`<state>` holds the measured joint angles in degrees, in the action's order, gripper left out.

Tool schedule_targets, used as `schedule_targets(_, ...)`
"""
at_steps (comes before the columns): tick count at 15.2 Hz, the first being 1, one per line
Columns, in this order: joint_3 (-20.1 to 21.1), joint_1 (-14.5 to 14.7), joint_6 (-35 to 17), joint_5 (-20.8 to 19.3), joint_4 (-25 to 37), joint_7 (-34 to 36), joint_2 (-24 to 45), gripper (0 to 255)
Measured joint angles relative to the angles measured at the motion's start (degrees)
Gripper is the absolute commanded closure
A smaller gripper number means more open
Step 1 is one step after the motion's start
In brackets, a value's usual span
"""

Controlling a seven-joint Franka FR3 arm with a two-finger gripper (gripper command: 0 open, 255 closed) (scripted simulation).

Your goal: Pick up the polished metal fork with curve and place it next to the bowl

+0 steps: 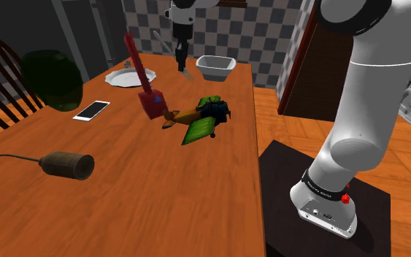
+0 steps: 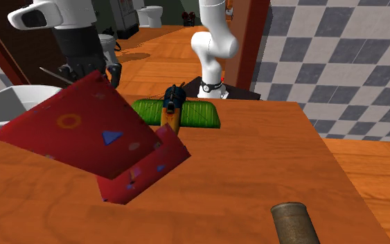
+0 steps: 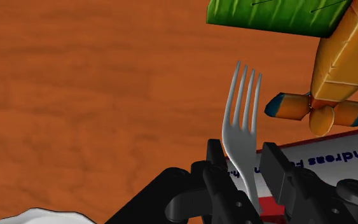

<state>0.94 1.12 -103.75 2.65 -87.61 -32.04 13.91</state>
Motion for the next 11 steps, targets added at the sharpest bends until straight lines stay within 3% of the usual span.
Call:
schedule_targets(5, -1.66, -3.31, 3.45, 0.64, 10.66, -4.84, 7.46, 255)
schedule_targets(11, -2.98, -7.89, 10.07, 1.60, 29.09, -10.12, 19.58, 255)
